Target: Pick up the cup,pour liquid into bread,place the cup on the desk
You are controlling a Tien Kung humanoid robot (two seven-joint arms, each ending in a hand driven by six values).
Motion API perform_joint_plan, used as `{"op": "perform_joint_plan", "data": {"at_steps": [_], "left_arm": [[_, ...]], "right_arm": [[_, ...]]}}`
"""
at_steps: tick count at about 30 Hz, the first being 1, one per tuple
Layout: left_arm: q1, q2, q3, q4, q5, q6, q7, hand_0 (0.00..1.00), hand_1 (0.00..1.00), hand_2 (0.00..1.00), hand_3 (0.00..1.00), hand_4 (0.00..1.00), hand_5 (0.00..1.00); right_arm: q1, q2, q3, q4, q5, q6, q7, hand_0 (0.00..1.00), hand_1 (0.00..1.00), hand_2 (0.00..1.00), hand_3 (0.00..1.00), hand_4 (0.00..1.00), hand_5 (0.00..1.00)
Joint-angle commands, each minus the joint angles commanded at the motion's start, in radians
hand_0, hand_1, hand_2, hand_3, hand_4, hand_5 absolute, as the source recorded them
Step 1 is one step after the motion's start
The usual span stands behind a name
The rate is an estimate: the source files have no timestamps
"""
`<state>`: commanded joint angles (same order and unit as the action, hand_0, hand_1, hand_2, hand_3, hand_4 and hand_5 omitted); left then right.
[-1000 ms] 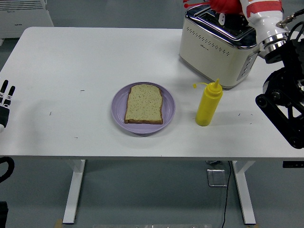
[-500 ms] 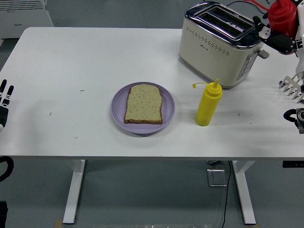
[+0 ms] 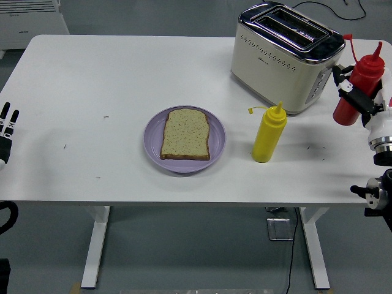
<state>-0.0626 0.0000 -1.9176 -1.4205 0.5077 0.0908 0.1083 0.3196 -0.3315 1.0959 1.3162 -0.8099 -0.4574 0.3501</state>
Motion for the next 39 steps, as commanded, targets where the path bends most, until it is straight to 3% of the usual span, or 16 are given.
{"op": "perform_joint_plan", "data": {"at_steps": [5,15,35,36,39], "left_arm": [[0.0,0.0,0.001,0.001,-0.001,0.0,0.0,0.804,0.783,0.787,0.721,0.614,0.998],[-0.002,0.0,0.001,0.001,-0.001,0.001,0.0,0.803,0.783,0.787,0.721,0.614,0.998],[0.002,0.0,0.009,0.001,-0.001,0.004,0.0,0.805,0.783,0.787,0.719,0.613,0.998],[0.003,0.0,0.01,0.001,-0.001,0.004,0.0,0.803,0.783,0.786,0.719,0.614,0.998],[0.003,0.0,0.011,0.001,-0.001,0.004,0.0,0.803,0.783,0.786,0.719,0.614,0.998]], "right_arm": [[-0.001,0.003,-0.062,-0.04,0.096,-0.007,0.042,0.154,0.222,0.329,0.37,0.742,0.222],[0.003,0.018,-0.145,-0.077,0.141,-0.012,0.066,0.193,0.221,0.352,0.386,0.74,0.225],[0.003,0.04,-0.182,-0.136,0.163,-0.023,0.104,0.265,0.306,0.395,0.423,0.74,0.232],[0.003,0.041,-0.183,-0.139,0.16,-0.023,0.104,0.325,0.354,0.416,0.446,0.737,0.239],[-0.001,0.04,-0.183,-0.14,0.167,-0.023,0.111,0.325,0.354,0.416,0.446,0.737,0.239]]}}
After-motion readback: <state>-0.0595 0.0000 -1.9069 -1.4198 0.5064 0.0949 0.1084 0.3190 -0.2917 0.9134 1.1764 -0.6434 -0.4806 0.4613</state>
